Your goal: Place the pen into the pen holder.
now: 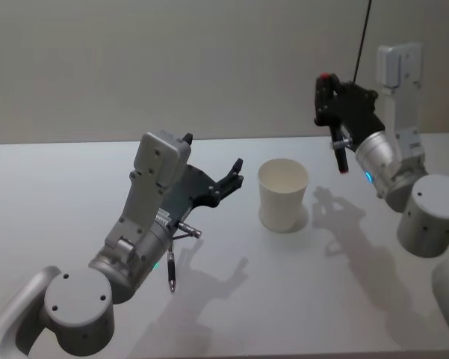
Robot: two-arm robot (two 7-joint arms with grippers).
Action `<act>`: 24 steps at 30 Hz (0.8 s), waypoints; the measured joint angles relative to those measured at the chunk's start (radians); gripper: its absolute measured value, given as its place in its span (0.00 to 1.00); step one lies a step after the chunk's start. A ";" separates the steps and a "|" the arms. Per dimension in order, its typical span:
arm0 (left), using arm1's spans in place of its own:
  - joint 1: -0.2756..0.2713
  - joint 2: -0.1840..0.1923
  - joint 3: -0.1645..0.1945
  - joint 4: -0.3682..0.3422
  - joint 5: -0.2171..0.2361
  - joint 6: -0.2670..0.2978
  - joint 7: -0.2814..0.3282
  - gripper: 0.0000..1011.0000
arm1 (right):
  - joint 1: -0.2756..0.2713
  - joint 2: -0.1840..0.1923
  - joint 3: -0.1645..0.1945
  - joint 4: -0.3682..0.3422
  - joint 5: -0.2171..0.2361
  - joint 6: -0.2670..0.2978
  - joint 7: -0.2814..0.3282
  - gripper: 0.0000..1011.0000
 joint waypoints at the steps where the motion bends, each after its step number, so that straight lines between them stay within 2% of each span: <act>1: 0.000 0.000 0.000 0.000 0.000 0.000 0.000 0.99 | 0.002 -0.002 -0.002 0.005 -0.001 -0.014 0.001 0.16; 2: 0.000 0.000 0.000 0.000 0.000 0.000 0.000 0.99 | 0.005 -0.004 -0.003 0.010 -0.001 -0.024 0.001 0.16; 5: 0.000 0.000 0.000 0.000 0.000 0.000 0.000 0.99 | 0.020 -0.017 -0.015 0.044 -0.007 -0.112 0.005 0.16; 11: 0.000 0.000 0.000 0.000 0.000 0.000 0.000 0.99 | 0.051 -0.038 -0.031 0.112 -0.018 -0.234 0.006 0.16; 13: 0.000 0.000 0.000 0.000 0.000 0.000 0.000 0.99 | 0.068 -0.049 -0.040 0.153 -0.023 -0.289 0.006 0.16; 14: 0.000 0.000 0.000 0.000 0.000 0.000 0.000 0.99 | 0.081 -0.057 -0.045 0.182 -0.028 -0.336 0.005 0.16; 18: 0.000 0.000 0.000 0.000 0.000 0.000 0.000 0.99 | 0.113 -0.075 -0.058 0.251 -0.036 -0.418 -0.001 0.16; 19: 0.000 0.000 0.000 0.000 0.000 0.000 0.000 0.99 | 0.129 -0.084 -0.063 0.296 -0.040 -0.465 -0.005 0.16; 21: 0.000 0.000 0.000 0.000 0.000 0.000 0.000 0.99 | 0.156 -0.098 -0.070 0.360 -0.044 -0.524 -0.010 0.16; 22: 0.000 0.000 0.000 0.000 0.000 0.000 0.000 0.99 | 0.156 -0.098 -0.070 0.360 -0.044 -0.524 -0.010 0.16; 24: 0.000 0.000 0.000 0.000 0.000 0.000 0.000 0.99 | 0.191 -0.116 -0.078 0.446 -0.047 -0.598 -0.015 0.16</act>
